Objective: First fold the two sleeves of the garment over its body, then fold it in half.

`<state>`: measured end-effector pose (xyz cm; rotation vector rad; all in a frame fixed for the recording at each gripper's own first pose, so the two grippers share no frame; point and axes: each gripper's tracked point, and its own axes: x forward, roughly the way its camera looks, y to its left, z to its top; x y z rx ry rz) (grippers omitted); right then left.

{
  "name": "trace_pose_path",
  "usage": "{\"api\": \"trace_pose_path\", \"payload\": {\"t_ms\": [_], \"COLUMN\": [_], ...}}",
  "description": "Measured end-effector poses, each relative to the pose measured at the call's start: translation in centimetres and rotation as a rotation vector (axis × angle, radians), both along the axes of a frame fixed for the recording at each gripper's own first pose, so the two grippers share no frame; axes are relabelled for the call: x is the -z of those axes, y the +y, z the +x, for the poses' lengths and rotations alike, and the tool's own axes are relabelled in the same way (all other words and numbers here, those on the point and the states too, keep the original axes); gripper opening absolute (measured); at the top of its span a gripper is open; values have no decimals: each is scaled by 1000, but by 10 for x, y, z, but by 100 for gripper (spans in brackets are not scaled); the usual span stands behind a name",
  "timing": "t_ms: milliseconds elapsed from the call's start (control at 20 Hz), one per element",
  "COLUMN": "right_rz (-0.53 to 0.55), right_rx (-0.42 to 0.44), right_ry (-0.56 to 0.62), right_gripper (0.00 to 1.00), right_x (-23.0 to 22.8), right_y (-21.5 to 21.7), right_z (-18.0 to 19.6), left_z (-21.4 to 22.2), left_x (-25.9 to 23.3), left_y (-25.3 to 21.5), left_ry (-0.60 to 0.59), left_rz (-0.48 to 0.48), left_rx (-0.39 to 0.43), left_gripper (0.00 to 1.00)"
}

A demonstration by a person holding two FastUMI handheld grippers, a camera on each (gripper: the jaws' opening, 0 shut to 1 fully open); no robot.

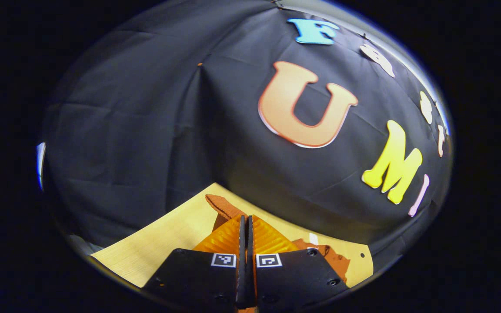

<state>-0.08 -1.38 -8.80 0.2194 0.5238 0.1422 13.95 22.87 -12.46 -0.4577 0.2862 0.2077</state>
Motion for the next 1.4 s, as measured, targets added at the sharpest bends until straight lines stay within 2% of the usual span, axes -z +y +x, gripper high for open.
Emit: {"api": "trace_pose_path", "payload": {"t_ms": [100, 350, 400, 550, 800, 1050, 1400], "right_rz": [-15, -58, -63, -74, -104, -160, -164], "right_rx": [22, 100, 121, 181, 299, 383, 476], "right_ry": [-18, -41, -44, -43, -14, 44, 130], "right_gripper": [97, 97, 94, 96, 96, 96, 96], "right_x": [-5, -13, -15, -16, -14, -9, 4], "right_y": [-17, -66, -77, -105, -158, -198, -230], "right_z": [-11, -38, -43, -56, -85, -120, -151], "left_z": [27, 75, 83, 99, 118, 128, 122], "left_x": [-23, -51, -53, -49, -10, 56, 167], "left_y": [-28, -105, -123, -178, -274, -368, -434], "left_ry": [-31, -62, -65, -52, 8, 115, 331], "left_rz": [22, 61, 67, 64, 75, 57, 120], "left_rx": [55, 177, 203, 273, 411, 539, 566], "left_gripper": [3, 3, 3, 3, 3, 3, 3]}}
